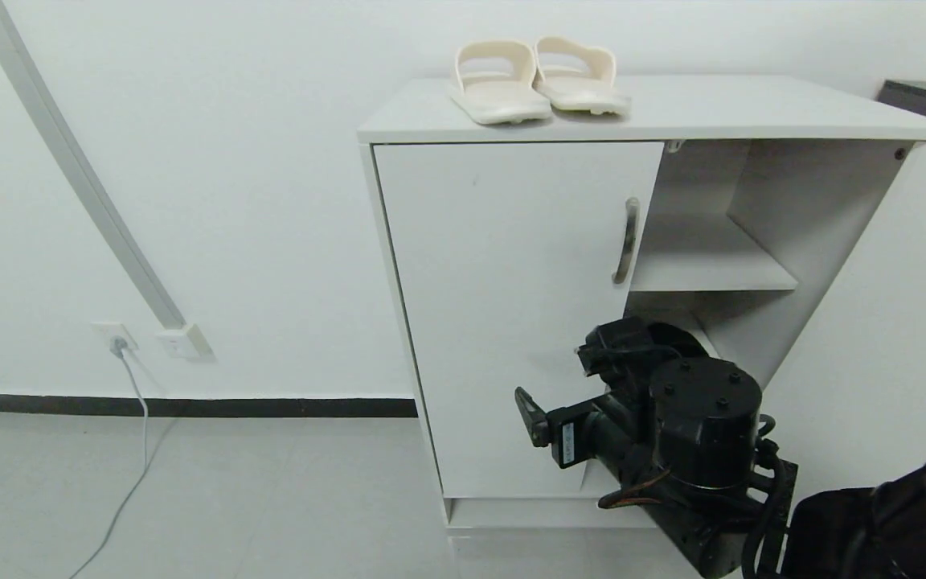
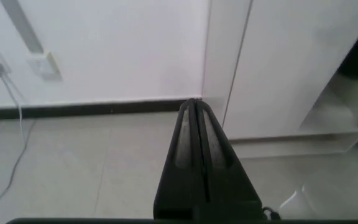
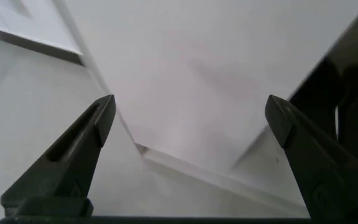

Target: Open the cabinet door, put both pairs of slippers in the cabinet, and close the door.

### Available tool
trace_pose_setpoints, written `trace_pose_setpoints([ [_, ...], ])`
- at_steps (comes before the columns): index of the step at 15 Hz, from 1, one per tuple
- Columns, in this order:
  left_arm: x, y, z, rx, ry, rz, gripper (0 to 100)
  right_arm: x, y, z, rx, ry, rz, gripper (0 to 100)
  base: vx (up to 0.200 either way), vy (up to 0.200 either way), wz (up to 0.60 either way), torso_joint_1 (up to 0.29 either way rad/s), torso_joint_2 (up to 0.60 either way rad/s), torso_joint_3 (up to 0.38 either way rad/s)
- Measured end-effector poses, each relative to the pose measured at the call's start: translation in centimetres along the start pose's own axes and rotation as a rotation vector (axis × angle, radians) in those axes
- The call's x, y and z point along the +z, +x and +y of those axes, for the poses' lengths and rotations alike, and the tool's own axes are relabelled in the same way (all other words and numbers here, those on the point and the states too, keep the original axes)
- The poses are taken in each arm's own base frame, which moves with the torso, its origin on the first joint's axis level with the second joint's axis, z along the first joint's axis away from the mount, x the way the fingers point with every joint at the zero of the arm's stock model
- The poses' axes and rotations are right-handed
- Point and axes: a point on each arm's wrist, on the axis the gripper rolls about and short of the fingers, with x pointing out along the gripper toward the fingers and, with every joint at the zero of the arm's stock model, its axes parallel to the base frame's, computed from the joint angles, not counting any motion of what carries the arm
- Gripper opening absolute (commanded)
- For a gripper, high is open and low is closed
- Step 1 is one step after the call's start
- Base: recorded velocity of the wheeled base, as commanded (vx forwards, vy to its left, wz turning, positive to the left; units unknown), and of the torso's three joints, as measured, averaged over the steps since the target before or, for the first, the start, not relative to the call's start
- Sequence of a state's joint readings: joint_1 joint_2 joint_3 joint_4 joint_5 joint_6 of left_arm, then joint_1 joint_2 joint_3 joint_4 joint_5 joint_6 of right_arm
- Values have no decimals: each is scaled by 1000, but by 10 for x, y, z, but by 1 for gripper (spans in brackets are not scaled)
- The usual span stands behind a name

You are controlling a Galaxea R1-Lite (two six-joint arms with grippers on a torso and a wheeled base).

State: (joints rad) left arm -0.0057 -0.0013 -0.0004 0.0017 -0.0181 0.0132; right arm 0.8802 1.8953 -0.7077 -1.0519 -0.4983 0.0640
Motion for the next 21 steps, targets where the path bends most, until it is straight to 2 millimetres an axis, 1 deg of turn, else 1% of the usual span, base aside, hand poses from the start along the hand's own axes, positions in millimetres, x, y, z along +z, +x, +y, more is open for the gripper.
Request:
trace_pose_setpoints([
  [10,0,0,0,0,0,1,0,-1,0,-1,-4,-4,5,100,0,0,0,144,-473,-332],
  [21,0,0,0,0,0,1,0,-2,0,-1,-6,-17,7,100,0,0,0,209,-520,-313],
])
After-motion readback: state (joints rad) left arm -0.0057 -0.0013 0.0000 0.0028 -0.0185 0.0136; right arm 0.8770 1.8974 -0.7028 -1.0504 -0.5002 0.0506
